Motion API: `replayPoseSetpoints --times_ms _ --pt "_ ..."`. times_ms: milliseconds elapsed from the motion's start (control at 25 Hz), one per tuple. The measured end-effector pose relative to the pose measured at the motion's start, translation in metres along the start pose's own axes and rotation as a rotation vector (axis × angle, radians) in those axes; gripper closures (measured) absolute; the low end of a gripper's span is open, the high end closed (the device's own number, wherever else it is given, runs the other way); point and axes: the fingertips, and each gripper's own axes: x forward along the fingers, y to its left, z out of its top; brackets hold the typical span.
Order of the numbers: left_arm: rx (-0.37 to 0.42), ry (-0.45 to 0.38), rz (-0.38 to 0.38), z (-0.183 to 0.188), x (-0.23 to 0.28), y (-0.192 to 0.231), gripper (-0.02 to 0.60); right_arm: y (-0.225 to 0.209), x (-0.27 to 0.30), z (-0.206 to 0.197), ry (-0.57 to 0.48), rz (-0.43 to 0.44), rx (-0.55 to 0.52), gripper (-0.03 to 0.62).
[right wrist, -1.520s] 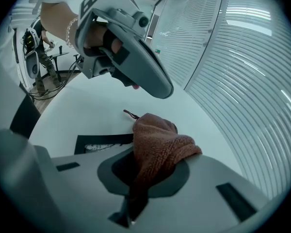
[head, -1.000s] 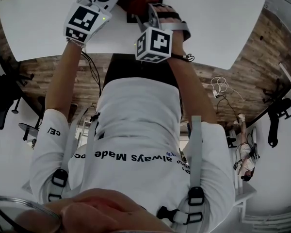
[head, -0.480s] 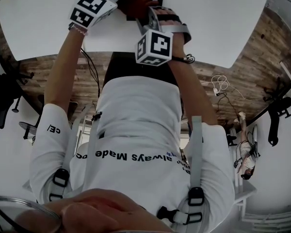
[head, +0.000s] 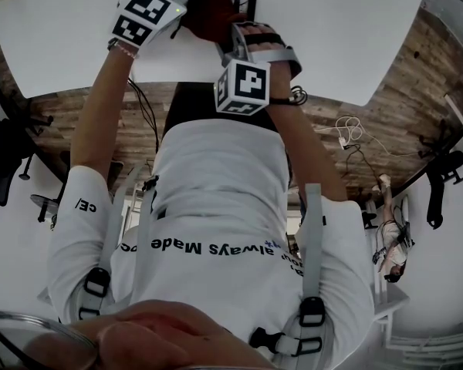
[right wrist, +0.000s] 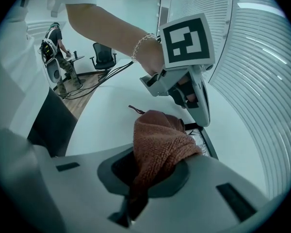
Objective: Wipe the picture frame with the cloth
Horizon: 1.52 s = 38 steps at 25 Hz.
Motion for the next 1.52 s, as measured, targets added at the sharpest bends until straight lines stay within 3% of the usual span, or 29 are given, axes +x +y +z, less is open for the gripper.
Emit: replayPoseSetpoints --times_ms 320,560,640,720,880,960,1040,1160,1280,1520 --pt "0.002 0.001 0.009 0.001 -0.001 0.002 0.58 0.017 -0.005 -0.005 0.036 0.037 -0.038 0.574" --pt "0.002 0.001 0.009 -0.001 0.001 0.003 0.58 0.039 -0.029 -0.005 0.059 0.171 -0.033 0.574" --pt "-0.002 0.002 0.006 -0.002 0.002 0.003 0.58 0.027 -0.05 0.002 0.03 0.169 -0.003 0.574" --pt "-0.004 0.003 0.005 -0.003 0.004 0.004 0.58 -0.002 -0.071 0.011 -0.02 0.092 0.04 0.574" --pt "-0.004 0.001 0.004 -0.002 0.003 0.002 0.58 -0.088 -0.114 0.026 -0.129 -0.213 0.128 0.574" --pt "-0.002 -0.001 0.005 -0.001 0.002 0.001 0.58 -0.123 -0.12 0.024 -0.123 -0.349 0.129 0.574" --pt "0.0 -0.002 0.006 0.0 0.002 0.001 0.58 -0.141 -0.1 0.011 -0.048 -0.405 0.1 0.574" --pt "-0.003 0.0 0.009 -0.001 0.002 -0.001 0.58 -0.137 -0.04 -0.015 0.063 -0.332 0.081 0.574" --pt "-0.005 -0.003 0.008 -0.002 0.002 -0.003 0.58 -0.119 0.002 -0.027 0.112 -0.234 0.084 0.574" --pt "-0.002 -0.009 0.011 -0.001 0.001 -0.002 0.58 -0.114 0.006 -0.024 0.118 -0.165 0.118 0.574"
